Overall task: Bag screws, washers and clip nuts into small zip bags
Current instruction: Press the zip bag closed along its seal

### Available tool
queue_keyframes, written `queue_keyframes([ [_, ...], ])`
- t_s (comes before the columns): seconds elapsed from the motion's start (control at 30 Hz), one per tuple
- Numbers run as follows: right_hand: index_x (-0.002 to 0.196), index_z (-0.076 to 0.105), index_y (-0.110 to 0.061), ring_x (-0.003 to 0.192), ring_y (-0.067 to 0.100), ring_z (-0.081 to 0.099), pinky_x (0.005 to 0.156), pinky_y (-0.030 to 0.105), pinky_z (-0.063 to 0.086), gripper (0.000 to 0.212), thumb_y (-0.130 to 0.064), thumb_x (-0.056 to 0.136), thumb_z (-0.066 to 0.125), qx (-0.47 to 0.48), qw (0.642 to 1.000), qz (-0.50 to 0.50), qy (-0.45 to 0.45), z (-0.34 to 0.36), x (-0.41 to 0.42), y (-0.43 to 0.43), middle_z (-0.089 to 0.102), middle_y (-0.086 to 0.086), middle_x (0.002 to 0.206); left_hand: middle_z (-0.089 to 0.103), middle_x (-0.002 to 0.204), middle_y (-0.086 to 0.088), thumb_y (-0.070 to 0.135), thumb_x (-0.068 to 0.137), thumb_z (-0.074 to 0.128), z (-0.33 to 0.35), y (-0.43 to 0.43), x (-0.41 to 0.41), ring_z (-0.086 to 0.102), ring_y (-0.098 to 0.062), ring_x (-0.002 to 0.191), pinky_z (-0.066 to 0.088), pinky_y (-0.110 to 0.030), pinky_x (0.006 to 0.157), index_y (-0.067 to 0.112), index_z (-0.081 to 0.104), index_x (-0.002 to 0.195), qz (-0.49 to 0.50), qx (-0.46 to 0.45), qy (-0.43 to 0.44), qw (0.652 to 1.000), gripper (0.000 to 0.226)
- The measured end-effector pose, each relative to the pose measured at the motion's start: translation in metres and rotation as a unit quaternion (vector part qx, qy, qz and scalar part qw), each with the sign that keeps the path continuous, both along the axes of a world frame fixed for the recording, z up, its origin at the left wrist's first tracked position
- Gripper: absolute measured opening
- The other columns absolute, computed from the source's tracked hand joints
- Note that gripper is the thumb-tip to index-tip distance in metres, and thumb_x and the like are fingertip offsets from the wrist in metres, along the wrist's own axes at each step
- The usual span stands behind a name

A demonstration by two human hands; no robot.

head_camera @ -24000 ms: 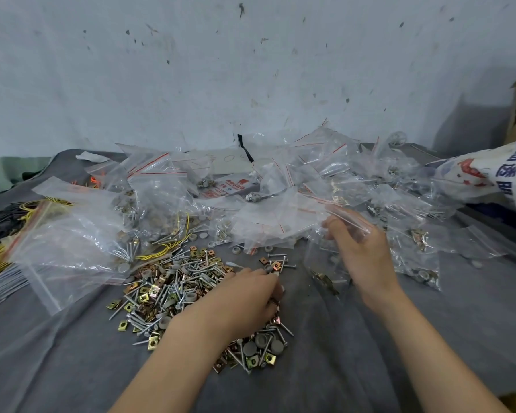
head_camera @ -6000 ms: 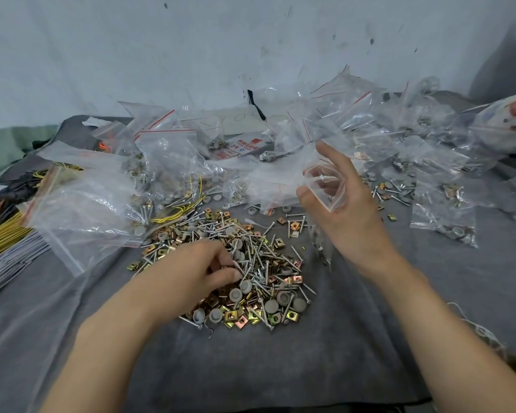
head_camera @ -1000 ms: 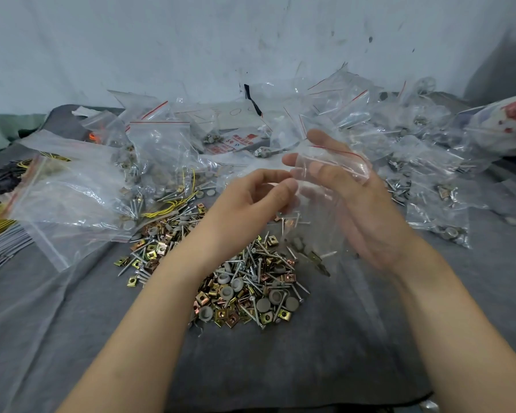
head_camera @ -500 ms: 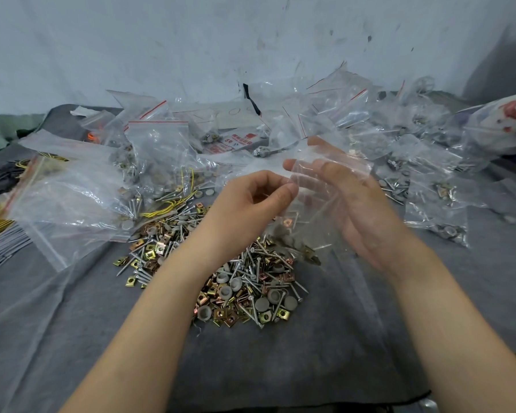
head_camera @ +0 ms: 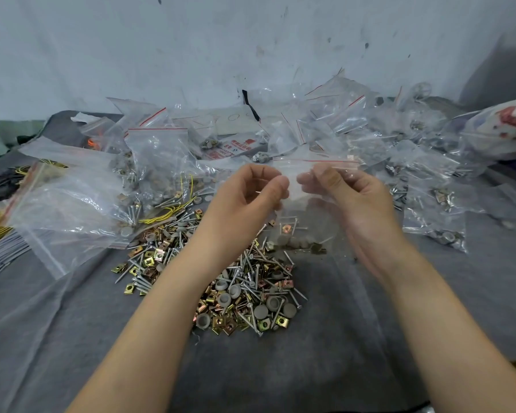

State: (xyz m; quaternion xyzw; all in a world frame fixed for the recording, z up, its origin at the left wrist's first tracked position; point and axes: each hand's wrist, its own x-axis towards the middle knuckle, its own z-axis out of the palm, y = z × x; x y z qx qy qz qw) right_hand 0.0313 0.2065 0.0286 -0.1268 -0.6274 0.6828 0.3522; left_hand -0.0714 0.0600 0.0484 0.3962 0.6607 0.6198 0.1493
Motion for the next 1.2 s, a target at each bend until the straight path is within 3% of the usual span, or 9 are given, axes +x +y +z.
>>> queue_keyframes([
  [0.2,0.088,0.082,-0.029,0.092,0.016,0.075,0.077,0.022,0.057,0.015,-0.039,0.082,0.074,-0.007,1.0,0.006,0.004,0.0019,0.0013,-0.0007,0.079,0.005,0.092,0.071,0.079,0.003,0.021,0.097,0.06,-0.0007,0.0038,-0.002,0.065,-0.005,0.07,0.049,-0.013,0.063,0.017,0.062,0.115,0.016,0.023,-0.019,0.999,0.019],
  [0.37,0.09,0.082,-0.03,0.095,0.017,0.075,0.084,0.024,0.058,0.022,-0.045,0.077,0.076,0.006,1.0,0.012,-0.004,0.0003,0.0019,-0.0007,0.079,0.004,0.093,0.07,0.076,0.006,0.025,0.096,0.061,-0.0052,0.0026,-0.0033,0.065,-0.005,0.07,0.048,-0.012,0.062,0.011,0.07,0.095,0.039,-0.001,0.004,0.999,0.017],
  [0.57,0.09,0.082,-0.034,0.095,0.015,0.074,0.089,0.027,0.058,0.029,-0.056,0.072,0.076,0.017,1.0,0.009,-0.014,0.0009,0.0016,-0.0015,0.079,0.001,0.092,0.07,0.075,0.003,0.022,0.094,0.065,-0.0055,0.0026,-0.0014,0.063,-0.007,0.067,0.051,-0.015,0.063,0.015,0.07,0.094,0.061,0.029,-0.015,0.998,0.009],
  [0.8,0.085,0.082,-0.033,0.09,0.014,0.074,0.087,0.026,0.058,0.022,-0.05,0.074,0.073,0.025,0.999,-0.013,-0.018,0.0024,0.0031,-0.0014,0.079,0.002,0.089,0.066,0.078,0.006,0.024,0.091,0.069,-0.0043,-0.0006,-0.0022,0.059,-0.008,0.074,0.049,-0.016,0.068,0.019,0.071,0.088,0.07,0.035,-0.004,0.997,0.006],
  [0.93,0.082,0.08,-0.023,0.083,0.011,0.072,0.08,0.019,0.055,0.022,-0.042,0.076,0.072,0.026,0.999,-0.023,-0.017,0.0031,0.0033,-0.0008,0.079,0.003,0.085,0.066,0.079,0.009,0.025,0.092,0.068,-0.0038,-0.0019,-0.0017,0.057,-0.004,0.071,0.045,-0.013,0.066,0.016,0.069,0.087,0.072,0.024,0.017,0.997,0.011],
  [1.07,0.087,0.078,-0.021,0.083,0.01,0.073,0.082,0.019,0.056,0.024,-0.042,0.076,0.071,0.028,0.999,-0.019,-0.018,0.0032,0.0041,-0.0008,0.079,0.003,0.084,0.069,0.081,-0.001,0.025,0.093,0.065,-0.0034,0.0001,0.0008,0.062,-0.009,0.075,0.051,-0.023,0.068,0.019,0.068,0.087,0.074,0.018,0.01,0.997,0.009],
  [1.2,0.087,0.077,-0.021,0.084,0.009,0.074,0.084,0.018,0.055,0.021,-0.039,0.079,0.07,0.035,0.999,-0.017,-0.022,0.0029,0.0058,-0.0006,0.079,0.001,0.083,0.069,0.076,0.008,0.025,0.092,0.067,-0.0032,0.0,0.001,0.062,-0.007,0.073,0.052,-0.018,0.07,0.02,0.071,0.093,0.064,0.021,0.005,0.998,0.007],
])
